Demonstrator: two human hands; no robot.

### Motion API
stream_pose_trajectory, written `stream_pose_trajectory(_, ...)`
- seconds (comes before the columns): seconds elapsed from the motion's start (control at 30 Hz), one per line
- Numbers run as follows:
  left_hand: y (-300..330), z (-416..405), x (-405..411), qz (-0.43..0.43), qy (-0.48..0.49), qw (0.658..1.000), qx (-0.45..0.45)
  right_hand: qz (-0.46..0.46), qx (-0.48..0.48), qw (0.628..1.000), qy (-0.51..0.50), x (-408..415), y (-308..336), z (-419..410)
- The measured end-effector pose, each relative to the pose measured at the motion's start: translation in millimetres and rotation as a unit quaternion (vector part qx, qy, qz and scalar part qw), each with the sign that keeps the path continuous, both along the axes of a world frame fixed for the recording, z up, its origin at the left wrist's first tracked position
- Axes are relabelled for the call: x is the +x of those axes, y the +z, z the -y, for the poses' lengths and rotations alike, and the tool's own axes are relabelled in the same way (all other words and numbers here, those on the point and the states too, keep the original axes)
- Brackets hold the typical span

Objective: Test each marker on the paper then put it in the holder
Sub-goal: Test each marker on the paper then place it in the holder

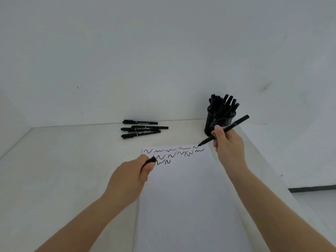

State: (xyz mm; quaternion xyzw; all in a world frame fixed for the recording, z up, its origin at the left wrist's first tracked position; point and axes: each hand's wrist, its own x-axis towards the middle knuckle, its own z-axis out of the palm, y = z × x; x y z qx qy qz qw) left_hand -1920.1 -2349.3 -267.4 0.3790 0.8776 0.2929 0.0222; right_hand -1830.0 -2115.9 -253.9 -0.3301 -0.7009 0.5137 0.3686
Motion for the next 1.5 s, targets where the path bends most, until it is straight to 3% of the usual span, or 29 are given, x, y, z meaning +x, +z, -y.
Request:
stream_pose_trajectory(0.1,-6,-6,0,0.035,-0.049,0.997,0.039,0.048,0.029,0.997,0.058,-12,-9,20)
stream_pose_trajectory(0.3,-32,-13,1,0.026,-0.087,0.995,-0.030,0.037,-0.075,0.985,0.150,-33,-30,35)
stream_pose_trajectory(0.5,-34,-9,1,0.044,-0.097,0.994,-0.018,0.053,-0.029,0.993,0.106,-29,-53,32)
stream_pose_trajectory(0.83,-30,-9,0,0.088,-0.090,0.992,0.005,0.097,0.040,0.985,0.134,-32,-56,34)
stream_pose_trajectory(1.07,-33,-9,1,0.090,-0.086,0.992,0.008,0.059,0.070,0.992,0.087,-28,-53,34)
stream_pose_trajectory(1.2,-35,-9,0,0.085,-0.077,0.993,0.028,0.000,0.036,0.991,0.129,-24,-49,36)
stream_pose_trajectory(1.27,-36,-9,1,0.072,-0.073,0.994,0.032,-0.039,-0.027,0.984,0.169,-18,-48,33)
stream_pose_trajectory(1.4,-36,-11,1,0.056,-0.077,0.995,0.005,-0.123,-0.221,0.933,0.256,-14,-45,34)
stream_pose_trajectory(1.5,-36,-11,1,0.052,-0.079,0.995,-0.008,-0.110,-0.239,0.922,0.286,-15,-45,40)
